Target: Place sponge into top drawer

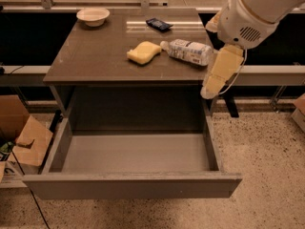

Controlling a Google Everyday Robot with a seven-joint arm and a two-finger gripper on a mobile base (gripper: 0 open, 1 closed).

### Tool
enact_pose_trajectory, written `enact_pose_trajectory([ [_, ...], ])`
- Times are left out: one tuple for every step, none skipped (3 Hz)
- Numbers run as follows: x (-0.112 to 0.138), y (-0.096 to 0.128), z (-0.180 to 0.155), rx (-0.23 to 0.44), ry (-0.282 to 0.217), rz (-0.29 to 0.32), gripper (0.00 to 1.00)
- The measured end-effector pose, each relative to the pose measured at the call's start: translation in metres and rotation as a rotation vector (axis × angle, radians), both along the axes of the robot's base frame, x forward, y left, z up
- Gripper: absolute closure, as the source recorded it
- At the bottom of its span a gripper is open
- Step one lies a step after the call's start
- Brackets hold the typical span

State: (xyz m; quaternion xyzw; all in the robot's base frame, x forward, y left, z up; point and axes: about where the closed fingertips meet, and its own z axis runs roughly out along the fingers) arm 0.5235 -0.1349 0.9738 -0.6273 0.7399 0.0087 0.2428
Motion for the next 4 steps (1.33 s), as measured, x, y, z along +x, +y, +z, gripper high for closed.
enact_pose_trajectory([
  [0.001,0.0,0.0,0.001,0.0,0.001,0.0],
  [0.007,0.009,-0.002,0.048,-0.012,-0.047,0.0],
  [0.036,0.037,-0.008,0.148,-0.035,-0.12,0.0],
  [0.058,0.055,-0.012,0.223,-0.046,-0.15,0.0],
])
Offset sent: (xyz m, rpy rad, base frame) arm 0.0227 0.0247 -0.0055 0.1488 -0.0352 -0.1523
